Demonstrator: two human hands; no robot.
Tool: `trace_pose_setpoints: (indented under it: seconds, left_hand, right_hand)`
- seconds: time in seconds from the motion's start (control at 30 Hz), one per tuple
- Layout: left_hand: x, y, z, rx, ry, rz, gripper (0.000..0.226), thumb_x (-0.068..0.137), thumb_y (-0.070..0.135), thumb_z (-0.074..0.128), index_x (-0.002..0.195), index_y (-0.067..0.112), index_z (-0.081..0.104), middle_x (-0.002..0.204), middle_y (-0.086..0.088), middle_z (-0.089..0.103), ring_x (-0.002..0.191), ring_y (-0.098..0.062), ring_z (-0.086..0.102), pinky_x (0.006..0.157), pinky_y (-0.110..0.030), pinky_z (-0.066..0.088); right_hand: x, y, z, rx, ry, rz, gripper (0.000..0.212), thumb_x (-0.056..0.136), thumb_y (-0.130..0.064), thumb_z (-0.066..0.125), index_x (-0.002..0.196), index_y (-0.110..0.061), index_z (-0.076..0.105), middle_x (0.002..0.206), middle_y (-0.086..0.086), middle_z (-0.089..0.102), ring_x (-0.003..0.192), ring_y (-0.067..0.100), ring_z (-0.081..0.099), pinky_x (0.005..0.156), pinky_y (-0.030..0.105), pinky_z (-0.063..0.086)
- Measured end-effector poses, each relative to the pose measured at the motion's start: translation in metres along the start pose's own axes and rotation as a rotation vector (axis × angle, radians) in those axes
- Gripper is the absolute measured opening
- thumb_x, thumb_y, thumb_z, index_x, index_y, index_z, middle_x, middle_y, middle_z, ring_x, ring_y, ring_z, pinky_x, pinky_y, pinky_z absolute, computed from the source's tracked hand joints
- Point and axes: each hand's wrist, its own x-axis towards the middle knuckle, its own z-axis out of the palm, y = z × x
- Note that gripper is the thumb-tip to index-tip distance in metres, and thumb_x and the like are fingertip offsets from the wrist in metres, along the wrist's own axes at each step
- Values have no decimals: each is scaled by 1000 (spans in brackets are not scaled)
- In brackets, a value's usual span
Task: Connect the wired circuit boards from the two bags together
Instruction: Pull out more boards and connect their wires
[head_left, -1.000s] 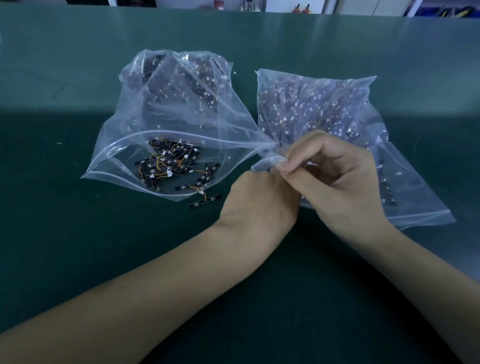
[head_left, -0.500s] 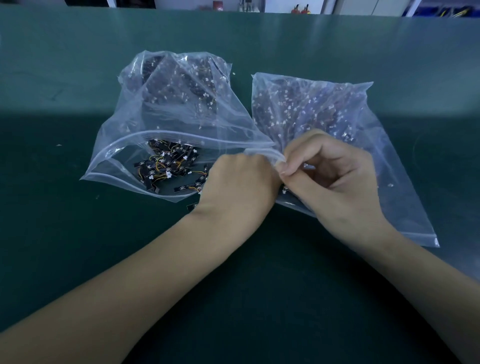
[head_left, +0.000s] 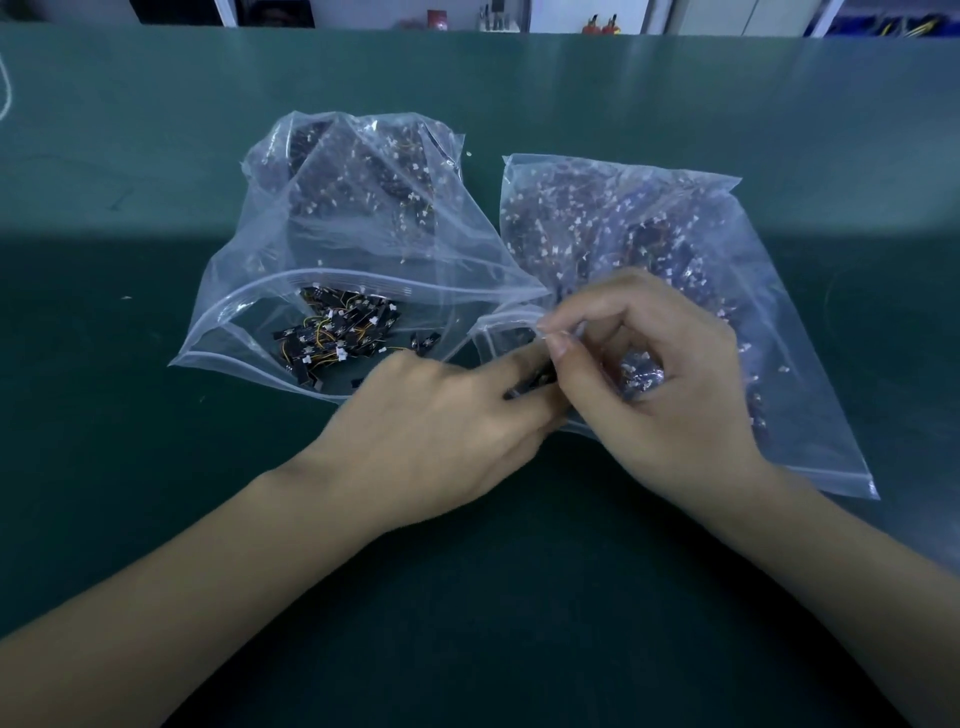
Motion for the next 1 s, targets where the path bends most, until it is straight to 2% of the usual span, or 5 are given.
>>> trace_pose_setpoints:
  seconds: [0.2,0.33,0.53,0.67,1.0]
  left_hand:
    - [-23,-22,-7,-33,-12,-23,27,110,38,57,126,31,78,138,14,71,72,-17,77,44,-27,46]
    - [-29,-33,-12,-240,126,-161,24,105,40,69,92,26,83,92,15,76,66,-10,68,44,-30,48]
    - [-33,-56,-21,-173,-121,-336,51,86,81,55,77,31,61,53,21,36,50,-5,44,54,-24,34]
    - [-34,-62,-23,-198,-205,-399,58,73,93,52,82,37,62,53,24,45,55,2,48,58,-24,33]
    - [-34,-59,-24,-208,-347,-382,30,88,69,58,90,40,67,76,20,58,71,0,55,59,-25,37]
  right_hand:
    - [0,2,0,-59,-26,-44,19,93,9,72,98,-9,77,93,-2,68,73,13,61,67,27,50]
    - [0,3,1,-104,-45,-53,14,92,5,75,99,-7,77,95,1,66,73,13,60,69,22,48]
    - [4,7,-3,-223,-223,-61,23,87,-15,83,105,-14,69,118,-1,60,106,16,60,90,32,52]
    - [2,8,-2,-329,-382,-14,34,83,-26,83,110,-23,62,136,-7,57,122,20,58,101,46,51]
    - [8,17,-7,-389,-498,1,30,91,-28,77,115,-27,60,135,-13,58,129,14,58,109,43,45]
